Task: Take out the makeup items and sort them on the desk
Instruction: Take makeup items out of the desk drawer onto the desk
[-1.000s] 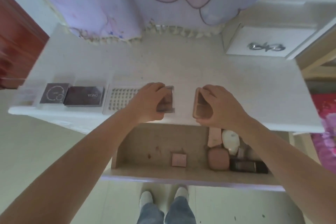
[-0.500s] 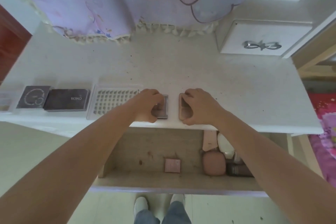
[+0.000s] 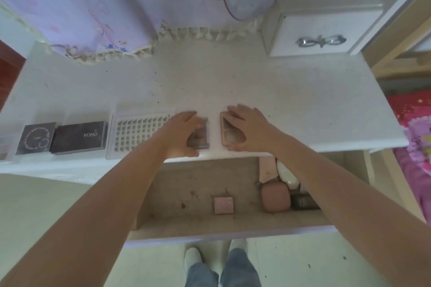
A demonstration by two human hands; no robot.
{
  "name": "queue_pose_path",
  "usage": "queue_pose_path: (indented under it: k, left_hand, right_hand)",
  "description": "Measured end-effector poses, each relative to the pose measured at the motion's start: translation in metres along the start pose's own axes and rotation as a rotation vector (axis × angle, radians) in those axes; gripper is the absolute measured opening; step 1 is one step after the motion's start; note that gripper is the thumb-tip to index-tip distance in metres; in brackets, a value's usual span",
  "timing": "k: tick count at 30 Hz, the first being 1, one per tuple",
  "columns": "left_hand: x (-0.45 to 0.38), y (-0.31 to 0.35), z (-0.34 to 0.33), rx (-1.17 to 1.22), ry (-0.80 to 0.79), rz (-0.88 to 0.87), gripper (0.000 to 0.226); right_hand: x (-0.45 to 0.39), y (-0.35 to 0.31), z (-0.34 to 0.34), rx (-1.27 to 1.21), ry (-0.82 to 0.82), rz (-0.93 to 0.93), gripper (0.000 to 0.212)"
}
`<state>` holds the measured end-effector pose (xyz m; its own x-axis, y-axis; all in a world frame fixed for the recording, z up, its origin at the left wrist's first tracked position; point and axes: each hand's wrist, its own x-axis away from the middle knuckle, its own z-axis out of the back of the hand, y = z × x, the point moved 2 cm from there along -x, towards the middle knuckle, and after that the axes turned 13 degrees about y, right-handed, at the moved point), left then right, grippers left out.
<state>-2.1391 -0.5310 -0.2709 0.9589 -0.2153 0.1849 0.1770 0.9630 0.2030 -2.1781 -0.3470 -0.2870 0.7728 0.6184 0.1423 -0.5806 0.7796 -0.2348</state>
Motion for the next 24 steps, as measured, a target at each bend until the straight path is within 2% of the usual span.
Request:
queue_pose_path:
  k: [1,4,5,6,7,8,10,11,12,14,16,20,24]
  left_hand:
    - [0.003,0.003,0.002,-0.007,0.084,-0.016,0.072]
    - [0.027,0.02,-0.011,0.0,0.487,-0.182,0.044]
    - [0.04,0.029,-0.023,0.04,0.538,-0.222,0.032]
    - [0.055,0.04,-0.039,0.052,0.531,-0.268,0.022]
    - [0.067,0.05,-0.058,0.069,0.423,-0.289,0.016]
    - [0.073,0.061,-0.075,0.09,0.229,-0.214,0.016]
    - [0.077,0.067,-0.115,0.079,-0.114,0.069,0.032]
    - [0.075,0.069,-0.131,0.07,-0.233,0.183,0.042]
    - [0.072,0.072,-0.142,0.073,-0.295,0.251,0.048]
    - [0.065,0.076,-0.159,0.06,-0.331,0.303,0.049]
    - [0.059,0.081,-0.168,0.001,-0.333,0.275,0.045]
    - [0.054,0.083,-0.172,-0.096,-0.327,0.234,0.038]
    - [0.054,0.086,-0.164,-0.074,-0.347,0.212,0.034]
  right_hand:
    - [0.002,-0.001,0.002,0.0,0.074,0.016,0.077]
    - [0.032,-0.002,0.003,-0.103,0.596,0.09,0.055]
    - [0.052,-0.001,-0.002,-0.177,0.741,0.051,0.048]
    - [0.073,-0.001,-0.009,-0.194,0.801,0.002,0.043]
    - [0.093,-0.001,-0.02,-0.185,0.762,-0.061,0.042]
    - [0.108,0.0,-0.033,-0.162,0.635,-0.165,0.042]
    - [0.127,0.006,-0.068,-0.117,0.168,-0.446,0.046]
    - [0.134,0.01,-0.084,-0.108,-0.042,-0.582,0.054]
    - [0.137,0.011,-0.097,-0.121,-0.164,-0.688,0.064]
    - [0.133,0.011,-0.111,-0.131,-0.223,-0.822,0.081]
    - [0.123,0.011,-0.122,-0.097,-0.209,-0.882,0.088]
    - [0.11,0.008,-0.136,-0.04,-0.176,-0.979,0.073]
    - [0.113,0.01,-0.136,-0.145,-0.146,-0.965,0.074]
